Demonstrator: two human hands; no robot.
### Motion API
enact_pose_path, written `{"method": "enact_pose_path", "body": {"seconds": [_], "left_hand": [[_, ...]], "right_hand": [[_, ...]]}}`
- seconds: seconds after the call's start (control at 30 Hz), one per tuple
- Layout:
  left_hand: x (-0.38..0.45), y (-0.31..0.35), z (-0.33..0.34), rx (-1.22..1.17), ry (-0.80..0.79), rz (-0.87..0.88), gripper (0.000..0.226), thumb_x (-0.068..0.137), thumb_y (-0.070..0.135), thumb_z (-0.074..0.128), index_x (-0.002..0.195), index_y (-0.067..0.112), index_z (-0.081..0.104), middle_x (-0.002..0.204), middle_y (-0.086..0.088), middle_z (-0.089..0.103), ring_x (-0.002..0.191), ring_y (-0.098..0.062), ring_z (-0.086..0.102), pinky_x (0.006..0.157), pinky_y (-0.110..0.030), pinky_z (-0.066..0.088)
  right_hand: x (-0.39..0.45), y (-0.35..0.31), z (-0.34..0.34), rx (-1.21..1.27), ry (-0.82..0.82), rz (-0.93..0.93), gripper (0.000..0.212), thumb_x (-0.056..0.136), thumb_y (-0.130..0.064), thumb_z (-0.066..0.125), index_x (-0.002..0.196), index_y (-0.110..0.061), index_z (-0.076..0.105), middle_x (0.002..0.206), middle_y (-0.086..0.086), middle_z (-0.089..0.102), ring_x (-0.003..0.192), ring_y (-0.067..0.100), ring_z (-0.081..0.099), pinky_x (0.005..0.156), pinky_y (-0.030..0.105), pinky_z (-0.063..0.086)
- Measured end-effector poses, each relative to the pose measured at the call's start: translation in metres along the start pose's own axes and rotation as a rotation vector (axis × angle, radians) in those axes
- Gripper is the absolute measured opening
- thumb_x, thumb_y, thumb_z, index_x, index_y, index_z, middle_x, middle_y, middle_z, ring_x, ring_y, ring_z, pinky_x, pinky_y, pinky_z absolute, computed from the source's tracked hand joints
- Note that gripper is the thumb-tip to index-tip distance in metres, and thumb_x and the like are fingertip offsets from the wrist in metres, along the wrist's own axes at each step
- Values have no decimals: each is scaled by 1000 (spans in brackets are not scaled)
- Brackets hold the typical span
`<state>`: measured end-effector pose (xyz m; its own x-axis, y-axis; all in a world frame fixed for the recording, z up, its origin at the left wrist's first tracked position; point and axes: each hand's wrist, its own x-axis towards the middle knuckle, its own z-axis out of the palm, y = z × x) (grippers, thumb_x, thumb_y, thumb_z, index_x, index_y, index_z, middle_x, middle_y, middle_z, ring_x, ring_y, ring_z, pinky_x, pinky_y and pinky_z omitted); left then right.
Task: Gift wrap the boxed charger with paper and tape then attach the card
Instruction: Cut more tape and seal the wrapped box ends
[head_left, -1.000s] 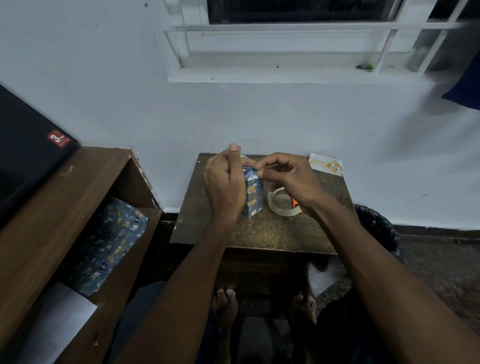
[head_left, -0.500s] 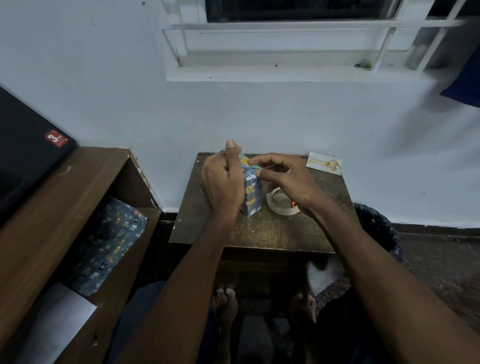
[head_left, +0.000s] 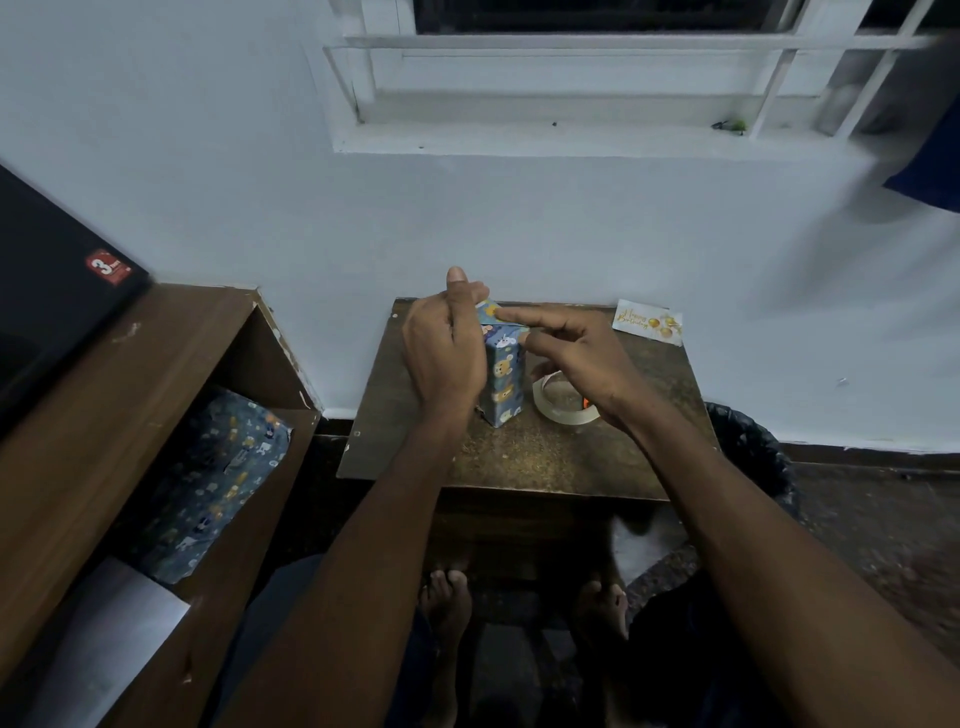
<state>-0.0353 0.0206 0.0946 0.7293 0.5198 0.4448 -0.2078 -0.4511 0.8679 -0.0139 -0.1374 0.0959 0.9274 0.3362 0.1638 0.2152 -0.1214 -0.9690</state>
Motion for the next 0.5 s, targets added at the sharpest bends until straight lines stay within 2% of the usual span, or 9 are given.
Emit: {"method": "enact_pose_path", "body": {"seconds": [0.1, 0.17, 0.23, 0.3, 0.4, 0.43, 0.5], "left_hand": [[3, 0, -1, 14, -3, -7, 55, 111, 41, 40, 97, 15, 86, 96, 5, 83, 94, -5, 74, 92, -27, 55], [5, -1, 0, -20, -17, -67, 44, 108, 37, 49, 97, 17, 86, 95, 7, 83, 93, -1, 74, 89, -24, 55], [9, -2, 0, -229, -23, -228, 27, 104, 26, 61, 98, 17, 86, 96, 8, 83, 98, 1, 74, 91, -25, 57], [15, -5, -1, -478, 25, -372, 18, 98, 13, 68, 102, 13, 86, 98, 3, 83, 99, -8, 77, 88, -28, 59], [23, -12, -4, -574, 94, -451, 23, 93, 5, 75, 114, 10, 81, 105, 3, 82, 94, -11, 76, 80, -26, 60], [26, -17, -4, -532, 87, -465, 29, 91, 11, 79, 120, 13, 79, 111, 2, 80, 99, -12, 76, 84, -29, 62], [28, -26, -6, -386, -25, -511, 54, 82, 36, 86, 131, 16, 73, 127, -4, 75, 117, -19, 73, 99, -41, 61]], "right_hand": [[-1, 5, -1, -184, -107, 15, 54, 93, -20, 74, 143, -35, 62, 120, -10, 75, 103, 12, 72, 89, 35, 60], [-2, 11, 7, -325, -121, 6, 66, 85, -34, 84, 146, -35, 59, 123, -14, 73, 107, 4, 68, 93, 30, 55], [-1, 15, 15, -399, -48, -2, 63, 79, -39, 89, 137, -29, 65, 119, -14, 73, 103, -2, 67, 89, 29, 56], [2, 15, 20, -430, 30, -18, 56, 78, -41, 88, 127, -24, 69, 114, -12, 74, 98, -1, 67, 87, 31, 58], [7, 17, 23, -388, 116, -4, 44, 73, -35, 81, 115, -22, 73, 103, -11, 77, 90, 4, 69, 84, 37, 59], [9, 18, 23, -317, 151, 7, 38, 72, -29, 80, 108, -21, 74, 99, -9, 78, 87, 8, 71, 82, 39, 60], [13, 17, 23, -92, 214, 53, 26, 73, -16, 79, 99, -15, 72, 91, -3, 78, 82, 17, 73, 77, 42, 62]]}}
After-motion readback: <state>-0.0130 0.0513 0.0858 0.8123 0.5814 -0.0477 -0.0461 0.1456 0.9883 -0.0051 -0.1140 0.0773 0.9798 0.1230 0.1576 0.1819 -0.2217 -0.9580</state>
